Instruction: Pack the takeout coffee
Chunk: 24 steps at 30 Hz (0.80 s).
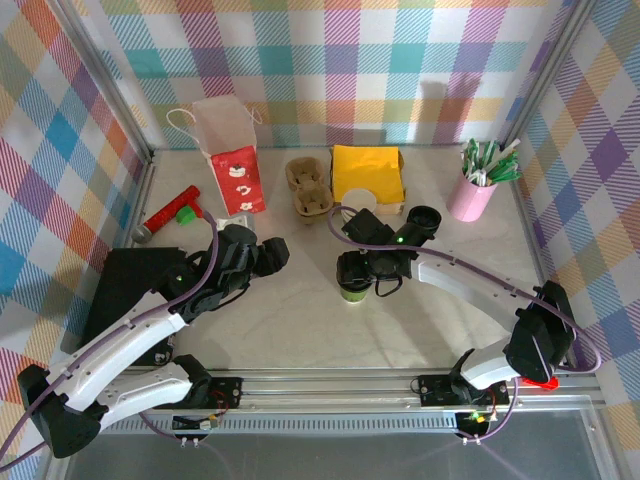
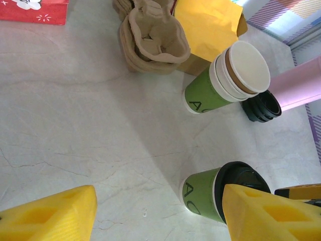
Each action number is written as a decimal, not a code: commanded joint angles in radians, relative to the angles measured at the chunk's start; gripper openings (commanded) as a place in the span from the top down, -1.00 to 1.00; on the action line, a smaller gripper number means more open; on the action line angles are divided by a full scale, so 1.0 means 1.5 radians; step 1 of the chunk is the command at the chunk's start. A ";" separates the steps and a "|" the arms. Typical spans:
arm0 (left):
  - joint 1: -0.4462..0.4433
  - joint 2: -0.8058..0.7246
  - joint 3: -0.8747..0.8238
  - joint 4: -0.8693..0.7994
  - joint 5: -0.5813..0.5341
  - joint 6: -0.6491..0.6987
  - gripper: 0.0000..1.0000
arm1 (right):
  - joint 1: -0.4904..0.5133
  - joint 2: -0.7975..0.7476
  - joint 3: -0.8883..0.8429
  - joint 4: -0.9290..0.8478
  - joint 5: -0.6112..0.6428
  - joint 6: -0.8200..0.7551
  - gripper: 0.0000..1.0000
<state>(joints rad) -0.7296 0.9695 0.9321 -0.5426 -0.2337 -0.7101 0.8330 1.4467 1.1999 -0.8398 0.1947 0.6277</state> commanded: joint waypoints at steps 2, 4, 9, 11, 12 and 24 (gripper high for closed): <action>0.008 0.010 -0.007 0.003 -0.001 0.009 -0.34 | 0.009 0.004 0.020 -0.014 0.025 -0.002 -0.54; 0.009 0.013 -0.008 0.004 0.001 0.009 -0.34 | 0.010 0.008 0.020 -0.013 0.026 -0.002 -0.54; 0.010 0.018 -0.009 0.004 0.002 0.005 -0.34 | 0.017 0.025 0.030 -0.027 0.040 0.006 -0.56; 0.010 0.017 -0.011 0.008 0.004 0.005 -0.34 | 0.023 0.034 0.035 -0.035 0.049 0.009 -0.59; 0.010 0.018 -0.012 0.008 0.005 0.006 -0.34 | 0.026 0.036 0.036 -0.036 0.051 0.009 -0.60; 0.012 0.018 -0.018 0.009 0.008 0.003 -0.34 | 0.039 0.058 0.037 -0.041 0.067 0.018 -0.58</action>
<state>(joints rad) -0.7284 0.9939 0.9188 -0.5407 -0.2260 -0.7101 0.8818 1.5188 1.2304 -0.8673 0.2657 0.6395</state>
